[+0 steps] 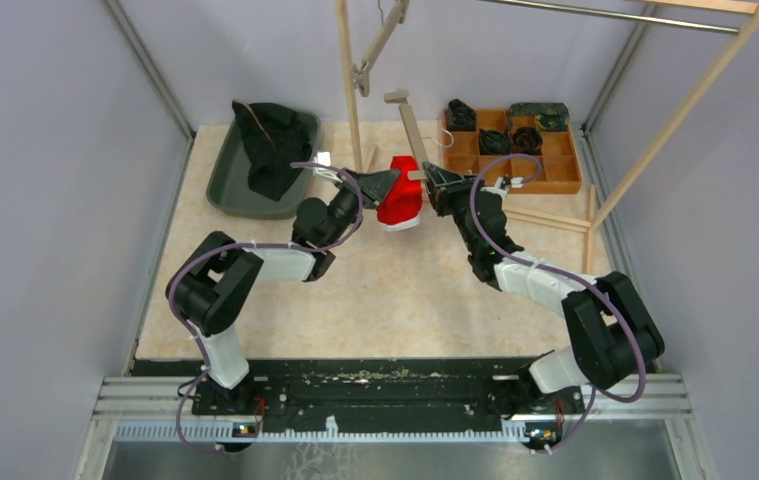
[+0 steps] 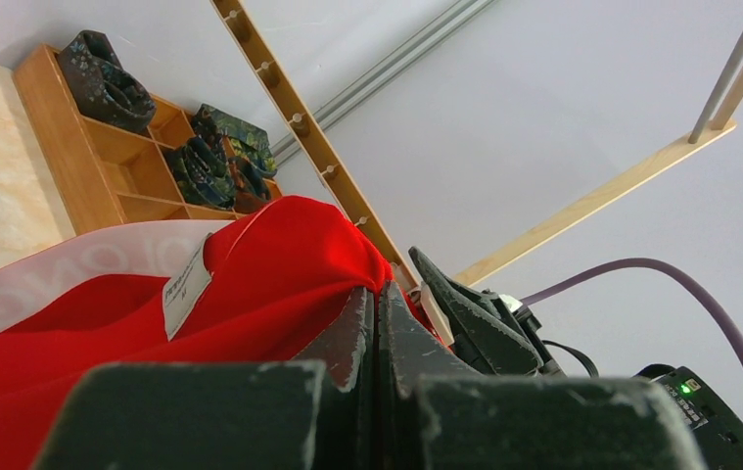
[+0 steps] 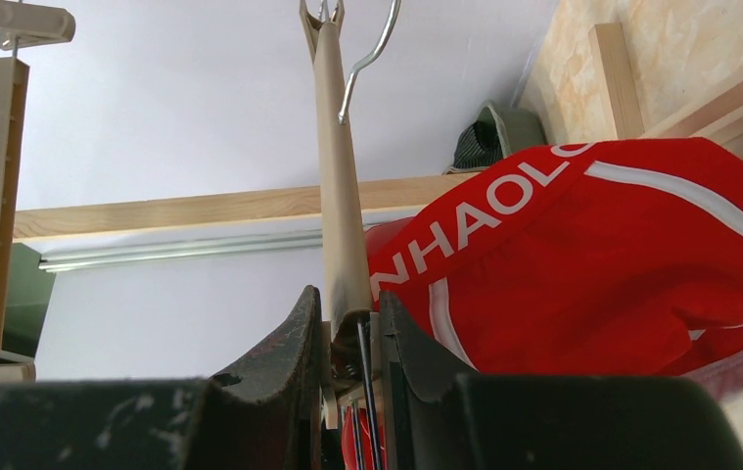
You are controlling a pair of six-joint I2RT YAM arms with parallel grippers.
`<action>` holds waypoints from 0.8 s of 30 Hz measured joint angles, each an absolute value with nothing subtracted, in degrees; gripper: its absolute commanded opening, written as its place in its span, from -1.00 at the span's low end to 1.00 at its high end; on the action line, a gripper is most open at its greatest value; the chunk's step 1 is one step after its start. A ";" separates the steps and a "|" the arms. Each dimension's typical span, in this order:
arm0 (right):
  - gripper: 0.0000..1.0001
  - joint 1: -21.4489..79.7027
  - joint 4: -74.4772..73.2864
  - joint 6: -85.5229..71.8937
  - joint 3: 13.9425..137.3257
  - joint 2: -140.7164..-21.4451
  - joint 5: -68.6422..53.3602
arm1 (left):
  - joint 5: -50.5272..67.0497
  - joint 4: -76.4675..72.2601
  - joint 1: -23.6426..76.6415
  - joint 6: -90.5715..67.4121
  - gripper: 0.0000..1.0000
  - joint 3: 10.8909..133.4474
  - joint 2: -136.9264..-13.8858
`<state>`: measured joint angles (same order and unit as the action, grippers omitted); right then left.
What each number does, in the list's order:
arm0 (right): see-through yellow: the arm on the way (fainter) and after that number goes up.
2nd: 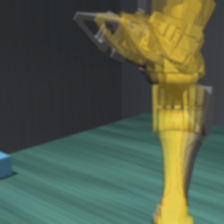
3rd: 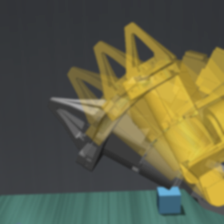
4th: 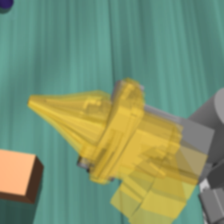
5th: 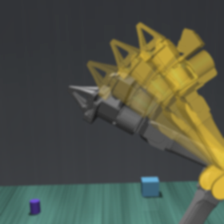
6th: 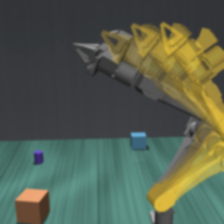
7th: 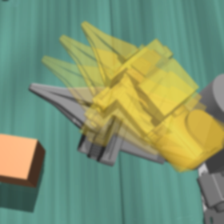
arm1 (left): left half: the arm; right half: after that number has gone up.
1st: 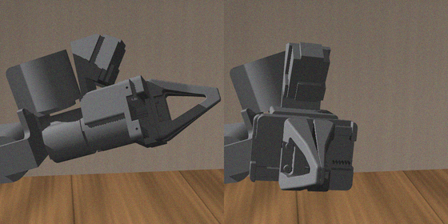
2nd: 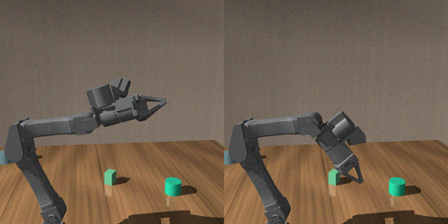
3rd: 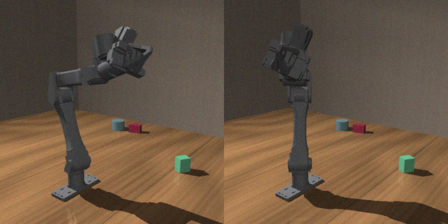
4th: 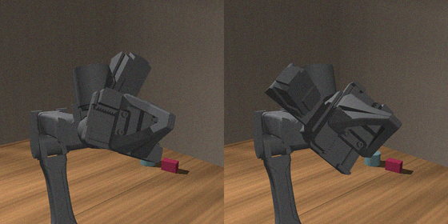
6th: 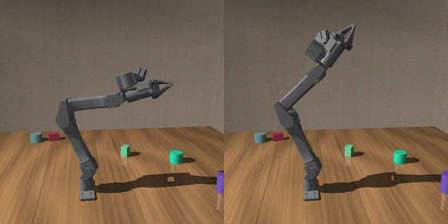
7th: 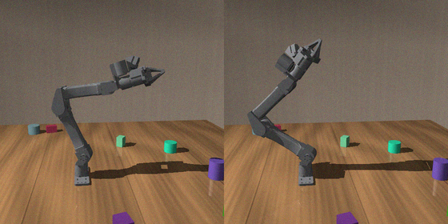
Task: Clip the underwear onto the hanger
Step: Clamp the underwear onto the hanger.
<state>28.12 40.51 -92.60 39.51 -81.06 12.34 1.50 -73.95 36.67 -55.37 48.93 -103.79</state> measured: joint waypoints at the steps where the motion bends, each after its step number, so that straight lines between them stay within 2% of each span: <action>1: -1.00 28.12 40.51 -92.60 39.51 -81.06 12.34 | 1.50 -74.08 36.67 -55.37 -1.00 48.93 -103.79; 24: -1.00 28.12 40.23 -92.58 39.51 -81.10 12.32 | 1.52 -74.61 36.67 -55.37 -1.00 48.88 -103.79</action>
